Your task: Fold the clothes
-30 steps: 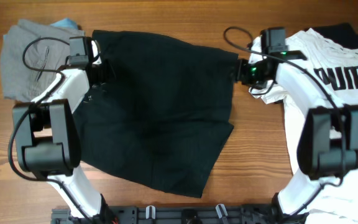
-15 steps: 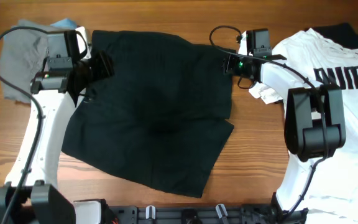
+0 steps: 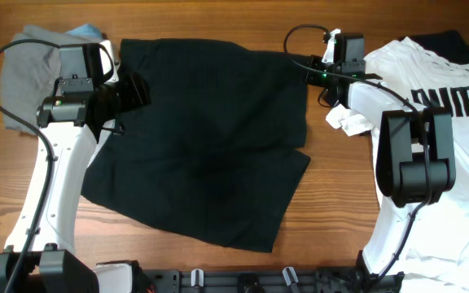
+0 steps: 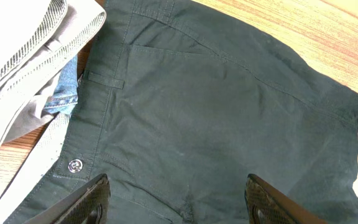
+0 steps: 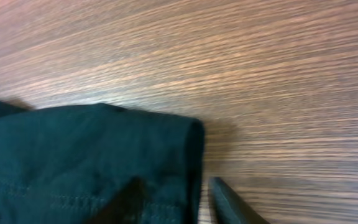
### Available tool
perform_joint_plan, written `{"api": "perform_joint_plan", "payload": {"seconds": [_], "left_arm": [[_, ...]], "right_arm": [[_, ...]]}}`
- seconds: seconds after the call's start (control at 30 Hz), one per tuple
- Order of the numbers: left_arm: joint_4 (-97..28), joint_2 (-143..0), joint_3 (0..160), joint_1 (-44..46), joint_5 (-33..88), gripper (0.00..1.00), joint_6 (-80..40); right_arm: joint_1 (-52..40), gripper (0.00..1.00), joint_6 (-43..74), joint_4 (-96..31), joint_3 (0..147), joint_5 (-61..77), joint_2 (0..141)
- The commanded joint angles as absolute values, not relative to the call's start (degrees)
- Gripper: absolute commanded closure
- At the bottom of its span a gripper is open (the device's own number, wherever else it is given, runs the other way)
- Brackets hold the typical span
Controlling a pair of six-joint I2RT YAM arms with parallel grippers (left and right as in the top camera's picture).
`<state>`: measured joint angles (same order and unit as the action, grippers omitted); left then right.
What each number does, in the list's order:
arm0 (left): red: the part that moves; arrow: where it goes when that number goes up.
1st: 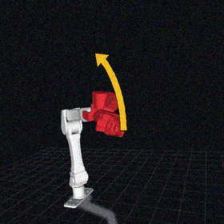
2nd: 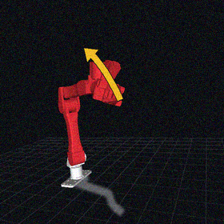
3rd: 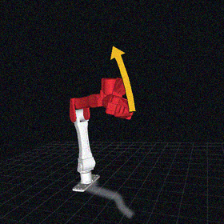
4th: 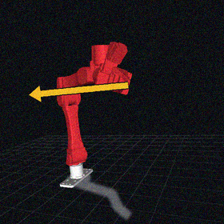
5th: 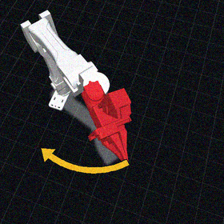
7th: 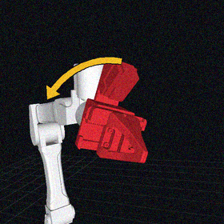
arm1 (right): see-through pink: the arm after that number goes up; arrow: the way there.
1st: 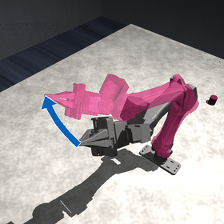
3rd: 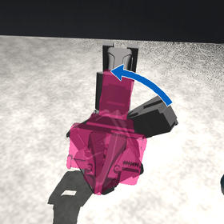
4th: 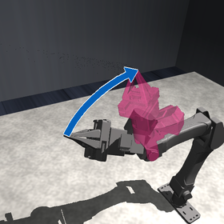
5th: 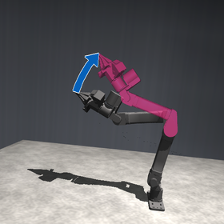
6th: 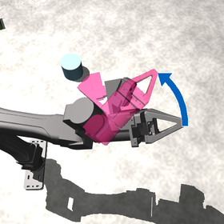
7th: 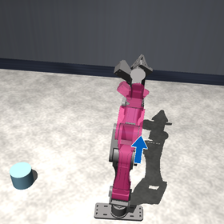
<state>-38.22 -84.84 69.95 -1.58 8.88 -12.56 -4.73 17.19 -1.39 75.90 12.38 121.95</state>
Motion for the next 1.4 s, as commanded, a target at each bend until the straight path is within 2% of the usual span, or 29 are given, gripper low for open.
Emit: {"api": "perform_joint_plan", "payload": {"seconds": [0.0, 0.1, 0.17, 0.23, 0.33, 0.43, 0.6, 0.63, 0.67, 0.7, 0.73, 0.77, 0.97, 1.07, 1.2, 1.37], "left_arm": [[-38.2, -84.01, 69.6, -1.34, 9.56, 0.3, -12.23], [-38.2, -84.01, 69.6, -1.32, 9.56, 0.3, -12.25], [-38.22, -84.01, 69.6, -1.32, 9.56, 0.3, -12.25], [-38.22, -84.01, 69.6, -1.32, 9.58, 0.3, -12.25], [-38.24, -84.01, 69.6, -1.32, 9.58, 0.3, -12.25], [-38.2, -84.01, 69.6, -1.32, 9.58, 0.3, -12.25], [-38.22, -84.01, 69.6, -1.34, 9.56, 0.27, -12.25], [-38.2, -84.01, 69.6, -1.34, 9.56, 0.22, -12.23], [-38.2, -84.01, 69.6, -1.34, 9.56, 0.21, -12.23], [-38.2, -84.01, 69.6, -1.34, 9.56, 0.2, -12.23], [-38.22, -84.01, 69.6, -1.34, 9.56, 0.19, -12.23], [-38.22, -84.01, 69.6, -1.34, 9.56, 0.18, -12.21], [-42.17, -84.01, 69.6, -1.39, 7.18, 0.17, -8.97], [-47.0, -84.2, 69.54, -1.39, 3.07, 0.25, -8.97], [-45.01, -87.02, 68.14, -1.39, 1.41, 0.31, -5.26], [-38.46, -97.34, 68.03, -1.39, 1.5, 0.35, -3.18]], "right_arm": [[-5.08, 0.43, 11.66, -1.21, 75.72, 19.07, 123.72], [-5.06, 0.46, 10.41, -0.6, 75.72, 18.48, 125.25], [-5.06, 0.52, 10.48, 0.19, 75.72, 18.52, 126.63], [-5.06, 0.66, 10.55, 1.58, 75.72, 18.55, 128.44], [-5.06, 0.78, 10.72, 2.76, 75.72, 20.49, 129.03], [-4.71, 0.96, 13.04, 8.03, 76.14, 23.24, 128.55], [0.21, 0.96, 26.37, 13.15, 81.28, 23.27, 128.22], [2.2, 0.95, 27.88, 13.28, 83.83, 23.75, 128.22], [2.94, 0.9, 27.73, 13.19, 85.14, 24.95, 128.22], [3.4, 0.8, 26.81, 13.06, 86.04, 26.37, 128.22], [3.79, 0.53, 25.63, 12.8, 86.85, 28.25, 128.22], [4.19, 0.39, 24.23, 12.16, 87.59, 30.96, 128.01], [5.28, 0.33, 14.02, -4.51, 88.03, 32.71, 118.98], [5.21, 0.33, 11.97, -16.14, 88.03, 32.69, 111.02], [4.95, 0.33, 12.05, -31.4, 88.03, 32.69, 103.74], [3.25, 0.41, 12.21, -50.7, 85.6, 26.68, 104.31]]}}
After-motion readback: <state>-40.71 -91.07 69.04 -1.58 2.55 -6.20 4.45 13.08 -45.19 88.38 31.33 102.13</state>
